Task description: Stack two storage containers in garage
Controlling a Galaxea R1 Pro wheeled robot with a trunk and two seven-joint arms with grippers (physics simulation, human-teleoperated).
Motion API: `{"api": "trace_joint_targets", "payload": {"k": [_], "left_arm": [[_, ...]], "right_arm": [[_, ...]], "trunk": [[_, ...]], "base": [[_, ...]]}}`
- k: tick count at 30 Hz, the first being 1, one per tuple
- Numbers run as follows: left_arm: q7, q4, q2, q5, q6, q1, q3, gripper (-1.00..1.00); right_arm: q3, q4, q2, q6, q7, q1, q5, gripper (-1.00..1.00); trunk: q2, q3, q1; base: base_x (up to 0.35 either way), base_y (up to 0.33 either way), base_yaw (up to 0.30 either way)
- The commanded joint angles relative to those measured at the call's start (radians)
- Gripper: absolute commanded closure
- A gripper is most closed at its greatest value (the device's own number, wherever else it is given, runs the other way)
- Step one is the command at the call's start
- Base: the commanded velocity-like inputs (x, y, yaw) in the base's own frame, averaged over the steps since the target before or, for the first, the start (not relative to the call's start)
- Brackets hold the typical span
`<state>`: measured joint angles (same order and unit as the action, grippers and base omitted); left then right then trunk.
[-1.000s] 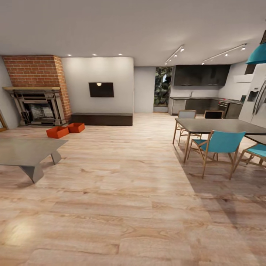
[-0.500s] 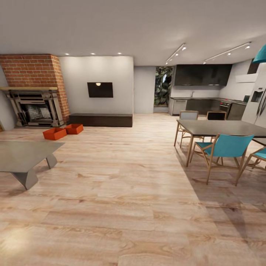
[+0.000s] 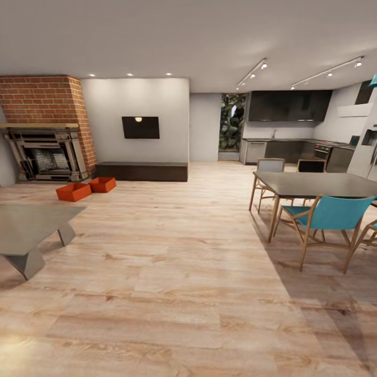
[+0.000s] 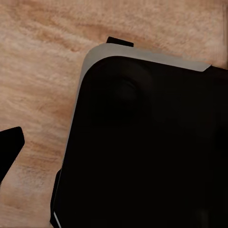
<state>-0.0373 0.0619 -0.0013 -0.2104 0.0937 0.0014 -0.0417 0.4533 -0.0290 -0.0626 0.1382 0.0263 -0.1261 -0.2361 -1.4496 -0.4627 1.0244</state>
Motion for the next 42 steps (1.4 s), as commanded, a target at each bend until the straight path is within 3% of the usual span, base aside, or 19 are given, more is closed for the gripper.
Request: {"api": "trace_joint_targets", "payload": {"k": [1, 42], "left_arm": [[-0.001, 0.001, 0.000, -0.001, 0.002, 0.000, -0.004, -1.00], [-0.001, 0.001, 0.000, -0.003, 0.000, 0.000, -0.003, -1.00]], "right_arm": [[0.008, -0.003, 0.001, 0.006, 0.003, -0.001, -0.010, -1.00], [0.008, -0.003, 0.000, 0.006, 0.003, -0.001, -0.009, -1.00]], "trunk": [[0.000, -0.001, 0.001], [0.000, -0.001, 0.001]], "base": [[0.333, 0.000, 0.000], [0.333, 0.000, 0.000]]}}
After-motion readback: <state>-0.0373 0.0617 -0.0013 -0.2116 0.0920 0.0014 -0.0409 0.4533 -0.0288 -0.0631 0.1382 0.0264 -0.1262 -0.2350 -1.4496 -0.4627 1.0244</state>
